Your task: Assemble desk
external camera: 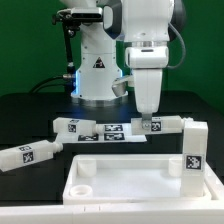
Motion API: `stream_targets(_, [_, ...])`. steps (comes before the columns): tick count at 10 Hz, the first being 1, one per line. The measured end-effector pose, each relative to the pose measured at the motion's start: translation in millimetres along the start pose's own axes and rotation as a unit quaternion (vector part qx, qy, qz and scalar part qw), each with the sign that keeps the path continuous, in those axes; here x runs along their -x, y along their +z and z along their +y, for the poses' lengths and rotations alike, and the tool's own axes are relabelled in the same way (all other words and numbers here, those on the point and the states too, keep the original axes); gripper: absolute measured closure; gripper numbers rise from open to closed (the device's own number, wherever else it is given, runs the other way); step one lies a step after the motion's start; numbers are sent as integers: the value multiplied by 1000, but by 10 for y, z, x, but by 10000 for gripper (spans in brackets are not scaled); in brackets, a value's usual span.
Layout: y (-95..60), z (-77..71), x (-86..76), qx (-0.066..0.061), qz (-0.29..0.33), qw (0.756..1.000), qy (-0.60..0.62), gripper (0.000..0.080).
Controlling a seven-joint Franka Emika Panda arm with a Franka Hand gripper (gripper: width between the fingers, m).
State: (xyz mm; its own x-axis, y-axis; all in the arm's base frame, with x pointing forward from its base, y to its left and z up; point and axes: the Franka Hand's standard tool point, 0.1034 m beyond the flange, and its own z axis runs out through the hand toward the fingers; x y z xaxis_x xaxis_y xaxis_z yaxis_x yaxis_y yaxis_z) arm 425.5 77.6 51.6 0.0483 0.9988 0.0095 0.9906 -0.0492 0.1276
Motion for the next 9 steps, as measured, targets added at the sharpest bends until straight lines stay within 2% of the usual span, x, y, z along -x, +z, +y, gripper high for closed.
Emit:
stream_targets(1, [27,-25,-18,-1,-2,998,-65,515])
stream_targets(3, [189,-142,-85,-17,-5,975,-222,515])
stream_targets(4, [227,-148,-156,-3,2,959,-283,515])
stream_targets(7, [238,-178,-133,-4,1,929,-369,515])
stream_targets(8, [248,-194,-136,-4,2,912,-411,515])
stream_targets(9, [296,-231,-145,-5,4,878,-478,515])
